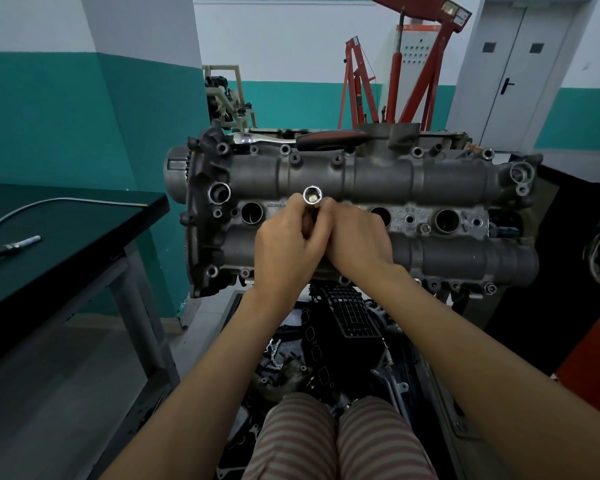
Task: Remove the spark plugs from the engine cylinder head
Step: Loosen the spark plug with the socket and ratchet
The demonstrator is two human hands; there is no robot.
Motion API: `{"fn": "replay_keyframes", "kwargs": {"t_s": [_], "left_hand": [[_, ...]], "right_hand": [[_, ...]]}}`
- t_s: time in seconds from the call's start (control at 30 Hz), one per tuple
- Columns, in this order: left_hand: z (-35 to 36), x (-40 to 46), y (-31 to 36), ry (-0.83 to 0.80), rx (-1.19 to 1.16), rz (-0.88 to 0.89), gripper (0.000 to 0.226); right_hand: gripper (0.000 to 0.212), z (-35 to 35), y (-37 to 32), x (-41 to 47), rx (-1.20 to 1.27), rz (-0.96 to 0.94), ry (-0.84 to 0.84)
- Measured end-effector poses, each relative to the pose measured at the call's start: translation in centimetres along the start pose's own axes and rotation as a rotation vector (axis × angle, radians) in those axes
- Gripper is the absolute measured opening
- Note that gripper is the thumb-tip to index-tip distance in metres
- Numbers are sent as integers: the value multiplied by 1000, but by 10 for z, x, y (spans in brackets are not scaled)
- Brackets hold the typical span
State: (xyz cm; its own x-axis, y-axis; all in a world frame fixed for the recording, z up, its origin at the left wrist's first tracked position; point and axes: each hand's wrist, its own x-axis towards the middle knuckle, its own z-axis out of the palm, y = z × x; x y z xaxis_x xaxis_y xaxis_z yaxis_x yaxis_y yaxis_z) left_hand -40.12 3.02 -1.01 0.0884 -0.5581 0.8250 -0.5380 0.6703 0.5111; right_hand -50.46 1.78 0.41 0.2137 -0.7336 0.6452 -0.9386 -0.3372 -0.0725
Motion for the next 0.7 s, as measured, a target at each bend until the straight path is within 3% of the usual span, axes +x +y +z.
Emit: {"fn": "replay_keyframes", "kwargs": {"t_s": [0.13,0.33,0.47,0.6,0.7], "left_hand": [[-1,-1,-1,-2,26,2,24],[0,3,1,28,7,19,42],[0,0,1,-2,18,9,35],[-2,-1,0,-9,24,3,22],[-1,1,-1,3,8,6,32]], "right_hand": [[18,1,-1,0,68,28,22],[28,-2,-2,-1,1,-1,38],[14,-2,-1,-1,6,9,9],[19,1,-1,1,77,28,10],[17,1,-1,0,49,13,31]]}}
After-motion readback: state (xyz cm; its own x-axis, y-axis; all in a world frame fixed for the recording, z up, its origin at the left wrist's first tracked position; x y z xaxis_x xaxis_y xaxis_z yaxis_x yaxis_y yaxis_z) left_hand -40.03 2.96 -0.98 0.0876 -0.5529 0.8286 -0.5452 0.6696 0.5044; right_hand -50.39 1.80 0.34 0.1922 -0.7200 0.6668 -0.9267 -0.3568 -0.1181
